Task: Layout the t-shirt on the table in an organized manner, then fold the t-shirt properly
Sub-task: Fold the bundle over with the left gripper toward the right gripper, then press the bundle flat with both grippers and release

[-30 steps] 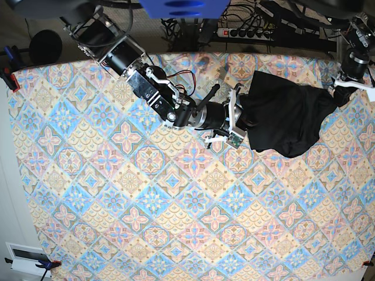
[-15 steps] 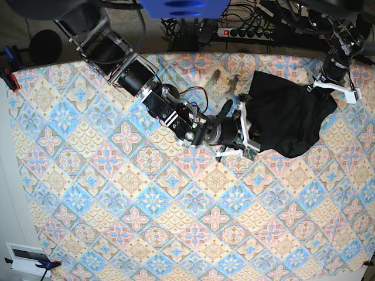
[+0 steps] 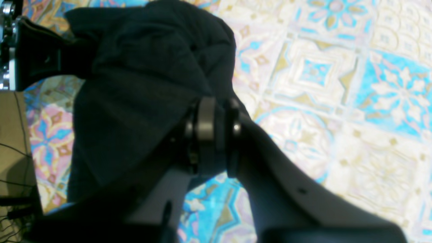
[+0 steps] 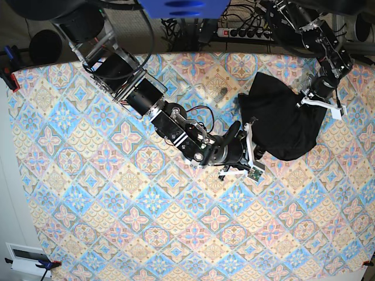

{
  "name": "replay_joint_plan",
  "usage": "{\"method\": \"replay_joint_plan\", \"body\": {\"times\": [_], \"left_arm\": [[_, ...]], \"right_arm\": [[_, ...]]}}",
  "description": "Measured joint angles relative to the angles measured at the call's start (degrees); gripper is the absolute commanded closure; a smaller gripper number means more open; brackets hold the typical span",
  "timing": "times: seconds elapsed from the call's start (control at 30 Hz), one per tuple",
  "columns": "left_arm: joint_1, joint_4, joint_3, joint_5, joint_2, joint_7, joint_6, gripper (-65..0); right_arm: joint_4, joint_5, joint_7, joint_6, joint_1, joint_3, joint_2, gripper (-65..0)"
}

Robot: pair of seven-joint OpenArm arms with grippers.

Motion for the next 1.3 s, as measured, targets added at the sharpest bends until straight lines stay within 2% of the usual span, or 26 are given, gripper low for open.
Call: {"method": "replay_joint_plan", "body": {"times": [0.1,0.2,0.37,0.47,0.57,0.73,0.83,0.93,1.07,1.17,1.3], "left_arm": [[-1.7,0.0,0.2,2.3,0.2,0.1,0.0,-0.3],[-2.7,0.0,1.7,2.9,-0.1,-0.1,0.0,-0.3],[-4.4,-0.1,1.9,3.1,-0.1,0.0,0.0,-0.4],[-6.6,-3.2,5.3,3.6,-1.4,-0.2,0.1,-0.3],[-10.0,-7.8,9.8,4.3,-3.4,-0.9,0.0,-0.3],[-13.5,-10.3,13.1,9.8,-3.3,-6.3,0.0,-0.5],[-14.2,-10.5,16.6,11.8,-3.3,-8.0,0.0,-0.5],[-16.6,-10.5,17.0,11.1,-3.0,-8.1,-0.2,-0.4],[-17.4,-6.8,16.6,11.2,-3.0,-5.3,0.0,-0.3],[-15.3,-0.7,11.8,10.1,-2.7,-3.7,-0.4,-0.3],[-11.4,3.1,7.7,4.8,-3.5,-0.5,0.1,-0.4]], "right_arm": [[-3.5,0.6,1.3,0.8,1.3,-0.3,-1.3,-5.0],[-7.5,-0.5,3.2,0.1,2.2,0.0,-1.9,-5.0],[-12.3,-11.1,2.6,0.2,1.6,0.0,-1.8,-5.0],[-12.7,-13.6,2.5,0.2,1.4,0.0,-1.7,-5.0],[-11.9,-13.6,0.0,0.2,1.1,0.0,-1.7,-5.0],[-1.0,-14.0,-6.4,0.4,-4.8,-0.1,-0.7,-5.0],[5.3,-12.3,-7.0,1.1,-7.2,-0.4,2.3,-5.0],[8.3,-14.2,-10.9,-0.1,-9.5,0.6,5.2,-5.0],[11.3,-14.0,-10.7,0.2,-12.0,0.5,7.3,-5.0],[15.0,-13.4,-10.3,0.7,-13.0,0.4,9.1,-5.0],[16.7,-13.8,-10.8,0.2,-13.5,1.9,10.3,-5.0]]}}
